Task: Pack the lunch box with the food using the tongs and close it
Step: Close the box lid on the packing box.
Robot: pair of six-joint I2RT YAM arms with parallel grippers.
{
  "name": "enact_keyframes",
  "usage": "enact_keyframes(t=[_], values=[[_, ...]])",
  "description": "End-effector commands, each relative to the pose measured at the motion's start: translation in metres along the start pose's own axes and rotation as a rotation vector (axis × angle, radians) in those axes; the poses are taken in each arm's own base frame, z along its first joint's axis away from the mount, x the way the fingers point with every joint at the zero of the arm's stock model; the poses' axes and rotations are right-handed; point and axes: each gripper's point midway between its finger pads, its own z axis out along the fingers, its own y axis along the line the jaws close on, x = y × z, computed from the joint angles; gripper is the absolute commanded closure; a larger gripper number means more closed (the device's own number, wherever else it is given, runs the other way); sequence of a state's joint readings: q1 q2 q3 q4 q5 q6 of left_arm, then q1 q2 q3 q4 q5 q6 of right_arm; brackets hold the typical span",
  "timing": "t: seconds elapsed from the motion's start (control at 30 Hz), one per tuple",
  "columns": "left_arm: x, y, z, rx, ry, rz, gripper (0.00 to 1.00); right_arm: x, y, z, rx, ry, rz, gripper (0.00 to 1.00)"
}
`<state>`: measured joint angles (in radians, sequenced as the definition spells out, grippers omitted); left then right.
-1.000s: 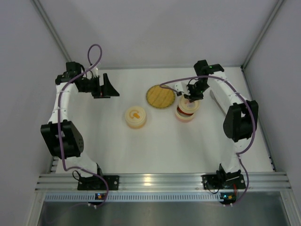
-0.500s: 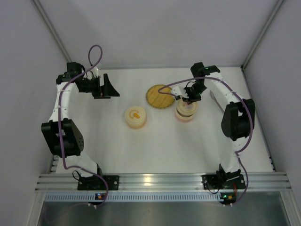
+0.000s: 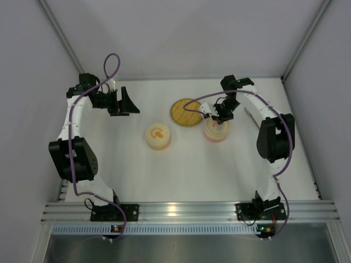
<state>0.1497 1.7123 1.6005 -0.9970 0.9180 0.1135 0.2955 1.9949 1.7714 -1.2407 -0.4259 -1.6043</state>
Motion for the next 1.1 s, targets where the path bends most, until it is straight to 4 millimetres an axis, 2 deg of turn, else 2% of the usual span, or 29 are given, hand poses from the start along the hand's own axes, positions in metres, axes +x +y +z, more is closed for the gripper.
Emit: enact_keyframes(t=[0.0,0.5,0.7,0.87,1.07], values=[[-0.0046,0.0014,0.0004,0.01,-0.017,0.029,0.02,-0.015,0.0071,0.0116,-0.053,-0.047,-0.036,1.0],[-0.003,0.0027,0.0014,0.01,-0.01,0.023,0.02,-0.0123,0.0047,0.0193,-0.071,-0.041,-0.001,1.0],[-0.0033,0.0027,0.0016,0.012,-0.01,0.023,0.02,-0.0129,0.0051,0.0189,-0.094,-0.045,0.048,1.0],[-0.0032,0.0025,0.0019,0.015,-0.01,0.022,0.02,-0.0131,0.0124,0.0173,-0.126,-0.043,0.046,1.0],[-0.0025,0.0034,0.0023,0.018,-0.008,0.016,0.02,-0.0146,0.0117,0.0131,-0.119,-0.045,0.035,1.0]])
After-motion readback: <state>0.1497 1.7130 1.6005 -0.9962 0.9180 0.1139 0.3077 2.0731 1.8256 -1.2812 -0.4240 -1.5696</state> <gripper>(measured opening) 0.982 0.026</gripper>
